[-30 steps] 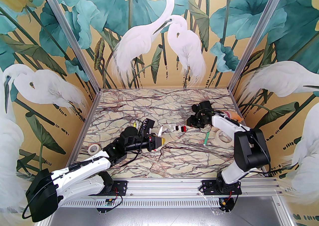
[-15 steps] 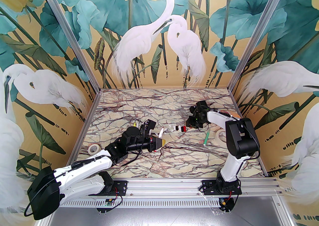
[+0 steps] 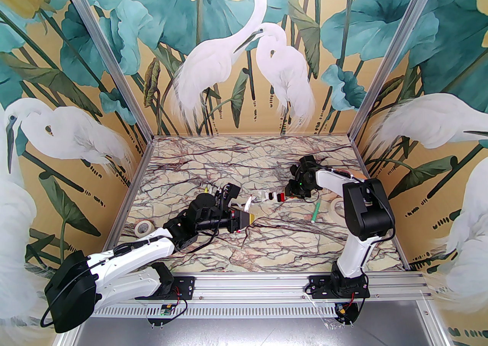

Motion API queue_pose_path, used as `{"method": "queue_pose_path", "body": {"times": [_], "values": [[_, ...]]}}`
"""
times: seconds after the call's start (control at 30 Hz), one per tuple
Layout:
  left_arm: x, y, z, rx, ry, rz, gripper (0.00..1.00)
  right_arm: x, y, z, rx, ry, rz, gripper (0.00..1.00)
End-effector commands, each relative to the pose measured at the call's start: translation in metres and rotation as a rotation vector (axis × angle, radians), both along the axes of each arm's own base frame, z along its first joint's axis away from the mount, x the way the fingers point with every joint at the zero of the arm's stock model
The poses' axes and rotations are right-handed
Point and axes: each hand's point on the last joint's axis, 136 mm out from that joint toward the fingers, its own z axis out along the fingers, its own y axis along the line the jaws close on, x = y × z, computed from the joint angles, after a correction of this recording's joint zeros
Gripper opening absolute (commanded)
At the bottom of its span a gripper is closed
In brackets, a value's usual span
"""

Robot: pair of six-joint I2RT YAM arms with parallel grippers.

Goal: Open the pen caps

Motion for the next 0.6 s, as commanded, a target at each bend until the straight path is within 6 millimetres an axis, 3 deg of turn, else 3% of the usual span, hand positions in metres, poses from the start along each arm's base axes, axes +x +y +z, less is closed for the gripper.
{"method": "queue_pose_path", "body": {"times": [0.0, 0.33, 0.57], "values": [[0.002, -0.003, 0.01, -0.036, -0.012, -0.011, 0.14, 0.003, -0.002, -0.003, -0.014, 0.01, 0.004, 0.29], [0.002, -0.003, 0.005, -0.026, -0.002, -0.01, 0.14, 0.004, 0.0, 0.007, -0.011, -0.006, -0.002, 0.35], [0.008, 0.002, -0.013, 0.035, 0.02, 0.036, 0.14, -0.007, 0.001, 0.025, -0.032, -0.055, -0.02, 0.39]]}}
